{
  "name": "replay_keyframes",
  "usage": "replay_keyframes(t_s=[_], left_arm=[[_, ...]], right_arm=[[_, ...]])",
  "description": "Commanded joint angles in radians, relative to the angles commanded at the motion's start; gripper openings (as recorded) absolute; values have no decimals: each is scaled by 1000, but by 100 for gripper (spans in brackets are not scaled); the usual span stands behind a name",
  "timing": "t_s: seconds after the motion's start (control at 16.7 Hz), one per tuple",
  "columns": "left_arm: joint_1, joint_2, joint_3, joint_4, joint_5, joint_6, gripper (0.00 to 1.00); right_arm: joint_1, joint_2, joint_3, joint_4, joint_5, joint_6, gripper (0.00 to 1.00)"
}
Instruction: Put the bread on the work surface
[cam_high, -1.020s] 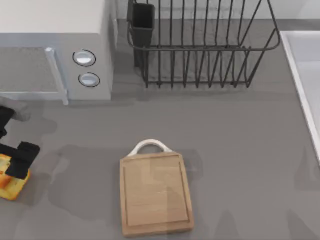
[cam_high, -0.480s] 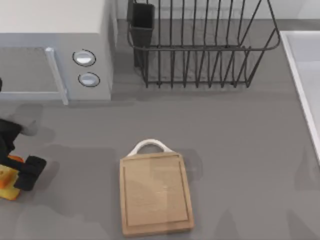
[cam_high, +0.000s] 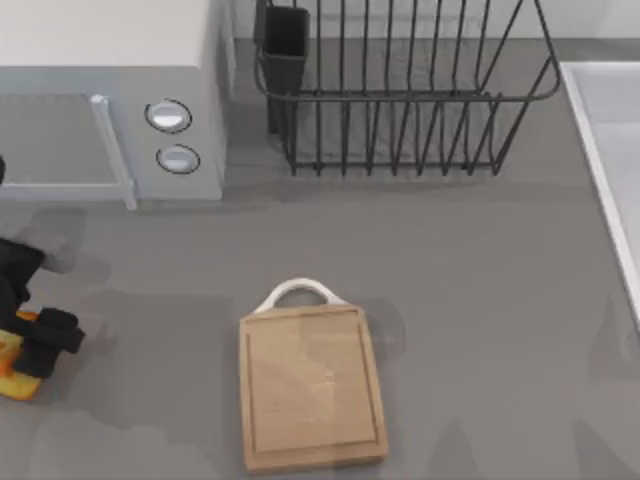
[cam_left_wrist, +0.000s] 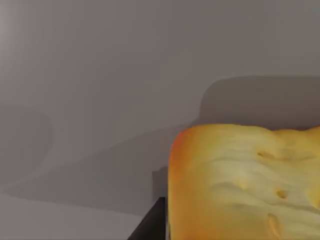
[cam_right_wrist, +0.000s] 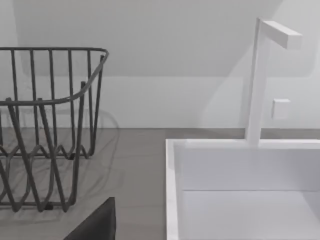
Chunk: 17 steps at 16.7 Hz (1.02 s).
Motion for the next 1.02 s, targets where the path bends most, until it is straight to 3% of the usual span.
replay_keyframes(t_s=[0.3,1.02], left_arm=[[0,0,0,0,0,0,2],[-1,-14,33,-40,0,2,0]], right_arm=[[0,0,0,0,0,0,100],[0,0,0,0,0,0,100]])
